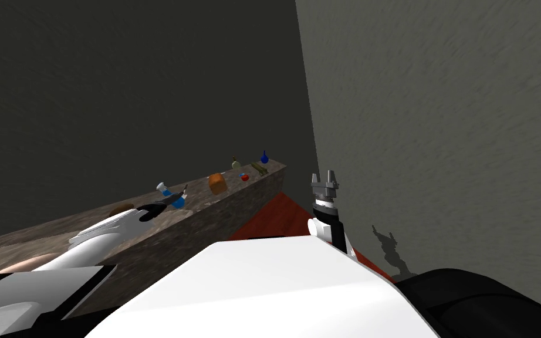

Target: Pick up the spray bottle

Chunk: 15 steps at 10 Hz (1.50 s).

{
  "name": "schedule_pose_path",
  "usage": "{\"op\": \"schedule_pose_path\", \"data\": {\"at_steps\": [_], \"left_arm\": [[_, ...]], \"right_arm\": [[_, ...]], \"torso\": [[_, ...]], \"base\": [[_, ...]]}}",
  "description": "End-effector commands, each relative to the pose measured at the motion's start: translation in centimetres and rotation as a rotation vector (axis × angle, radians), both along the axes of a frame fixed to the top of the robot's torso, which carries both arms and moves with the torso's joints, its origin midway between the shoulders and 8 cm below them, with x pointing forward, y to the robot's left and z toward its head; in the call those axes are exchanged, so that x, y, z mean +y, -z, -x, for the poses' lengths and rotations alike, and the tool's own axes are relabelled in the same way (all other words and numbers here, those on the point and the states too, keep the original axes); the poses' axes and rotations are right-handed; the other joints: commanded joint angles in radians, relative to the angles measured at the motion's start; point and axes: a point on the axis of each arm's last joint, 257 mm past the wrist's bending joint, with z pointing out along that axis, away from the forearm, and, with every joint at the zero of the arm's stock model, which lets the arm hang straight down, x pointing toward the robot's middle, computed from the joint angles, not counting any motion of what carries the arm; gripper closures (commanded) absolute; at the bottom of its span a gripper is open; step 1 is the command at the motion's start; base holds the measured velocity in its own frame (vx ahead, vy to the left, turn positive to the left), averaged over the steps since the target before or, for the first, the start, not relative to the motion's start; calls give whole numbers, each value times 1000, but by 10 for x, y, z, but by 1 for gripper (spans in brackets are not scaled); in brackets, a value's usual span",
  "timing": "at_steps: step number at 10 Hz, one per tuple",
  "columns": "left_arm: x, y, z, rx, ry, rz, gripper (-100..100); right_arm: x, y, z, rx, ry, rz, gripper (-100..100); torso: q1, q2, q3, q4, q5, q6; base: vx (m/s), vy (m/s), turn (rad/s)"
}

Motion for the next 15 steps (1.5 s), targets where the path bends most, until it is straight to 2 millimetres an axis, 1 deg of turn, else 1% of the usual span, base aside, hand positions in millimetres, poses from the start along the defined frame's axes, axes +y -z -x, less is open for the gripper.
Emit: {"op": "schedule_pose_path", "data": {"at_steps": [1,2,4,5,6,7,8,9,10,11,12,15], "left_arm": [[10,6,11,15,-29,3,-100],[10,-6,-2,-4,-17,7,-100],[15,-10,-3,-13,-36,11,-100],[17,-8,0,-8,-43,12,-100],[24,-3,10,4,-64,15,-100],[24,-3,10,4,-64,15,-100],[33,4,24,23,-96,19,-100],[35,6,28,28,-104,20,-100],[33,4,24,23,-96,19,-100],[32,6,25,26,-93,17,-100],[33,5,25,25,-96,19,100],[33,5,25,25,-95,17,100]], "right_arm": [[0,0,0,0,0,0,0],[0,0,0,0,0,0,0],[0,0,0,0,0,0,0],[0,0,0,0,0,0,0],[0,0,0,0,0,0,0],[0,0,0,0,0,0,0],[0,0,0,0,0,0,0],[0,0,0,0,0,0,0],[0,0,0,0,0,0,0],[0,0,0,0,0,0,0],[0,0,0,0,0,0,0],[0,0,0,0,0,0,0]], "torso": [[0,0,0,0,0,0],[1,-2,-1,-1,0,0],[-3,4,2,1,-1,1],[-2,2,2,1,-1,0],[0,0,0,0,0,0],[1,-2,-1,0,0,0],[1,-3,-2,-1,0,1],[1,-3,-2,-1,0,0],[1,-2,-1,-1,0,0],[1,-2,-1,0,0,0],[1,-2,-1,0,0,1],[2,-2,-1,0,1,0]], "base": [[8,1,6],[-90,-45,-259],[-90,-47,-81],[-10,-4,19],[11,6,0],[11,7,-1],[6,5,-4],[0,0,0],[0,0,0],[0,0,0],[1,-1,-17],[0,0,7]]}}
